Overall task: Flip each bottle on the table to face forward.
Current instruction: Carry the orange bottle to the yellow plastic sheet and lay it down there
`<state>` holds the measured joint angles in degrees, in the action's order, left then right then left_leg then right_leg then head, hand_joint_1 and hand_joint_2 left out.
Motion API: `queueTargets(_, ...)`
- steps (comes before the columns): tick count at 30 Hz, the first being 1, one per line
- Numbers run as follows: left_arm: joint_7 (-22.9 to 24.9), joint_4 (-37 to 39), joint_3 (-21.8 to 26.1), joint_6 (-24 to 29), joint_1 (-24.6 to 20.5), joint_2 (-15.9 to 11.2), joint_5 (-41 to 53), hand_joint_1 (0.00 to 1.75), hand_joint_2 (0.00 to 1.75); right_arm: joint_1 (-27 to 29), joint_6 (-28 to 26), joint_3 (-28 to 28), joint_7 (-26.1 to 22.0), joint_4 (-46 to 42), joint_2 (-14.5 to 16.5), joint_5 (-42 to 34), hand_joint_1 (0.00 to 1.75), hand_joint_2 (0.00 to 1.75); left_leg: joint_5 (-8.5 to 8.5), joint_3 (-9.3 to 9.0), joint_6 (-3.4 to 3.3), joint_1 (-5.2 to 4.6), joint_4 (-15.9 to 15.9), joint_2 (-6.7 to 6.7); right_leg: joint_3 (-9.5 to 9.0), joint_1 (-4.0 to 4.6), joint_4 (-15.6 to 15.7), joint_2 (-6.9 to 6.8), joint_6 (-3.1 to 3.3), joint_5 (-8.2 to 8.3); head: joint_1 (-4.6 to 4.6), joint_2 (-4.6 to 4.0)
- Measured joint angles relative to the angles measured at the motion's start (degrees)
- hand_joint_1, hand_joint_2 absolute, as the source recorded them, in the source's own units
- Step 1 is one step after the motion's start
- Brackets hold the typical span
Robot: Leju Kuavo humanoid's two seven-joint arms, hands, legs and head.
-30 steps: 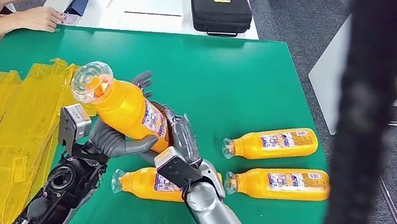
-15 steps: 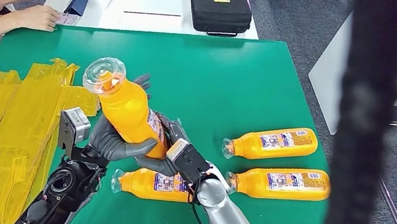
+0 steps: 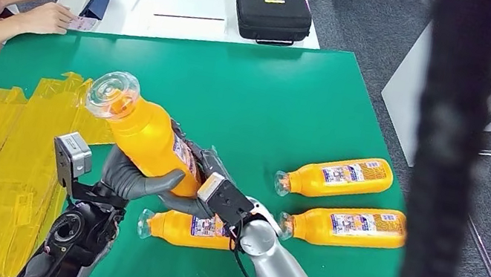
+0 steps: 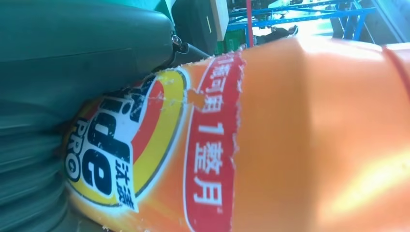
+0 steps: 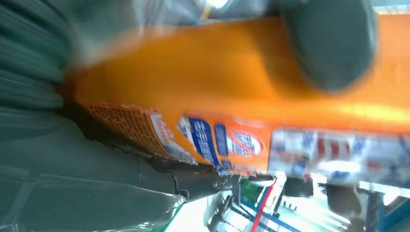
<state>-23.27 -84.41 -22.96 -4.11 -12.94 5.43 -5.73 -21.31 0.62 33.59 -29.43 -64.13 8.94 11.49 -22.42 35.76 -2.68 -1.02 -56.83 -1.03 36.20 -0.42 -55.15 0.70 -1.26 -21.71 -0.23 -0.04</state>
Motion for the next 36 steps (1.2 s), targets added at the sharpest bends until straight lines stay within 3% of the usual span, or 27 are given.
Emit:
queueTargets(7, -0.23, -0.97, 1.07, 1.40, 0.08, 0.59, -0.26, 1.75, 1.75, 1.50, -4.57, 0.00, 1.09, -3.91, -0.02, 2.44, 0.00, 1.75, 0.00, 0.01, 0.00, 0.00, 0.00, -0.01, 0.01, 0.00, 0.00, 0.00, 0.00, 0.00, -0.01, 0.00)
queueTargets(15, -2.28, -1.76, 6.73, 16.05, -0.17, 0.78, 9.98, 1.75, 1.75, 4.47, -13.57, -0.63, 3.15, -13.12, -1.62, 9.29, 0.00, 1.75, 0.00, 0.01, 0.01, 0.00, 0.00, 0.08, 0.06, 0.01, 0.00, 0.03, 0.02, 0.01, 0.00, 0.00)
queueTargets(20, -2.59, -1.82, 8.37, 17.97, -0.23, 0.78, 12.12, 1.75, 1.75, 5.29, -14.37, -0.66, 3.40, -16.31, -2.36, 10.22, 0.00, 1.75, 0.01, 0.01, 0.02, 0.01, 0.00, 0.10, 0.04, 0.01, 0.00, 0.03, 0.02, 0.01, 0.01, 0.00)
queueTargets(22, -2.89, -1.82, 8.75, 21.30, -0.28, 0.77, 15.93, 1.75, 1.75, 5.56, -15.31, -0.67, 3.52, -17.10, -2.61, 11.31, 0.00, 1.75, 0.01, 0.01, 0.02, 0.00, 0.00, 0.09, 0.05, 0.00, 0.00, 0.03, 0.02, 0.01, 0.01, 0.00)
queueTargets(24, -2.82, -1.71, 9.27, 28.61, -0.56, 0.71, 25.74, 1.75, 1.75, 6.01, -17.37, -0.66, 3.84, -18.27, -2.85, 13.68, 0.00, 1.75, 0.00, 0.02, 0.01, 0.00, 0.00, 0.09, 0.05, 0.00, 0.00, 0.03, 0.02, 0.01, 0.01, 0.00)
queueTargets(28, 1.04, 0.39, 11.52, 41.34, -2.81, -0.42, 55.52, 1.75, 1.75, 6.94, -20.40, -0.54, 4.54, -21.84, -4.13, 16.80, 0.00, 1.75, 0.00, 0.02, 0.01, 0.00, 0.00, 0.05, 0.04, 0.00, 0.00, 0.02, 0.02, 0.01, 0.01, 0.00)
queueTargets(32, 9.12, 5.42, 15.34, 43.71, -5.88, -2.13, 86.81, 1.75, 1.75, 7.18, -20.30, -0.50, 5.67, -24.85, -5.54, 16.48, 0.00, 1.75, 0.03, 0.01, 0.04, 0.00, 0.00, 0.10, 0.04, 0.00, 0.00, 0.03, 0.03, 0.02, 0.02, 0.00)
queueTargets(36, 15.44, 12.14, 15.70, 41.90, -9.15, -5.10, 94.29, 1.75, 1.75, 7.34, -18.59, -0.53, 5.98, -26.48, -6.51, 16.17, 0.00, 1.75, 0.06, -0.01, 0.08, 0.01, 0.00, 0.15, 0.06, 0.02, 0.00, 0.04, 0.08, 0.07, 0.01, 0.00)
